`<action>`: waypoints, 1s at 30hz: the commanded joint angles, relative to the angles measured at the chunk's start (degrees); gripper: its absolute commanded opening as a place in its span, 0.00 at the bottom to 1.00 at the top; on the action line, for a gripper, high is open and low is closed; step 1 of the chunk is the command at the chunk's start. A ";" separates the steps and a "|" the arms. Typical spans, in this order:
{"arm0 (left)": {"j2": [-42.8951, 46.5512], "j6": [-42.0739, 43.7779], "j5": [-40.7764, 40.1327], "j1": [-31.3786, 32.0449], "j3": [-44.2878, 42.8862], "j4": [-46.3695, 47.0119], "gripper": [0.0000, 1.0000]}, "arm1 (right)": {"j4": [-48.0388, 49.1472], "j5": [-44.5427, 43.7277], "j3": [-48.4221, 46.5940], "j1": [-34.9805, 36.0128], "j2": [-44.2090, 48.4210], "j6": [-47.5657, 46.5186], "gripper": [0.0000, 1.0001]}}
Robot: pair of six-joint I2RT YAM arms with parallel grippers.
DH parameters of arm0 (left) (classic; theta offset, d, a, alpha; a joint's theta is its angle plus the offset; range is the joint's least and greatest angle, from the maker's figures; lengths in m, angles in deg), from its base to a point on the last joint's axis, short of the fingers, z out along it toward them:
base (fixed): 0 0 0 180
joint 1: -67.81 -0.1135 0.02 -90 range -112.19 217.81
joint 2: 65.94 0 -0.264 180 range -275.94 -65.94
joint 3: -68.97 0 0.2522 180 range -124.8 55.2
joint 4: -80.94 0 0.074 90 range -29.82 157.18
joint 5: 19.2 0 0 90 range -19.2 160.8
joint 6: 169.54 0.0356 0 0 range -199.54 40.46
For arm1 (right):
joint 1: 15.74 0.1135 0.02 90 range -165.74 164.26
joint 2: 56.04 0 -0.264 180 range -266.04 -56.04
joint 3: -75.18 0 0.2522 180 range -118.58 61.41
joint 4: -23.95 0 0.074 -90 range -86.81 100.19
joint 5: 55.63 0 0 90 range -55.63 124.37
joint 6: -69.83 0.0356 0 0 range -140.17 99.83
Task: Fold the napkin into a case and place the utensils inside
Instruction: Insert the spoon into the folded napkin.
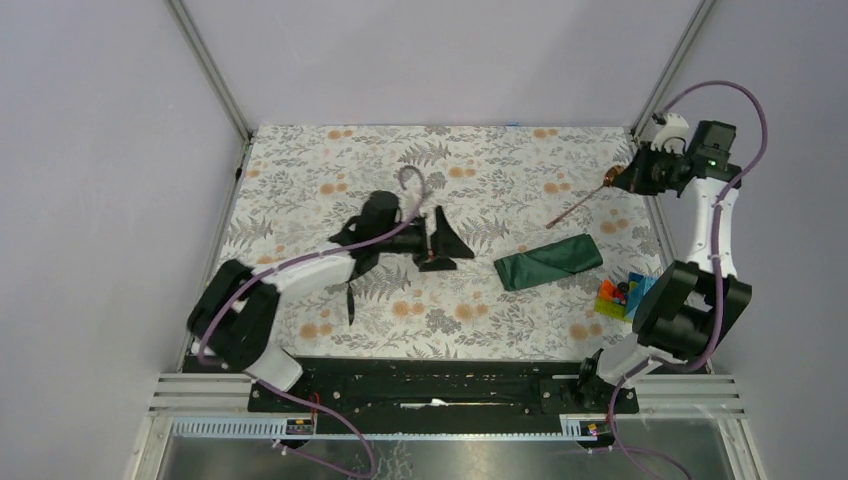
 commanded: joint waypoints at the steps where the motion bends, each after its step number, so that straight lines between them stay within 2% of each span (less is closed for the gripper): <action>1: -10.49 7.77 8.62 7.09 -6.82 1.14 0.92 | -10.89 10.28 0.70 -5.50 -2.64 -2.41 0.00; 5: -18.66 3.76 10.20 9.60 -9.24 7.44 0.74 | -2.33 10.90 7.09 -7.46 -1.02 2.38 0.00; 8: -23.47 1.12 10.20 10.30 -10.44 10.84 0.63 | -1.78 9.99 8.10 -8.83 -1.94 2.81 0.00; 11: -27.73 -3.32 10.45 10.67 -10.53 15.98 0.61 | -3.00 9.57 8.41 -9.88 -3.14 1.43 0.00; 14: -30.50 -7.66 8.99 10.84 -10.26 20.08 0.71 | -2.75 8.06 9.11 -10.23 -3.62 0.89 0.00; 16: -32.26 -9.01 6.88 10.89 -10.43 20.17 0.71 | -2.77 7.74 9.12 -10.32 -4.54 0.69 0.00; 23: -37.04 -18.69 1.68 11.29 -9.43 30.87 0.50 | -3.67 6.11 8.55 -10.34 -7.72 -0.41 0.00; 30: -38.19 -19.11 -1.74 11.59 -10.09 29.59 0.44 | -3.05 3.90 8.95 -10.38 -8.39 -0.23 0.00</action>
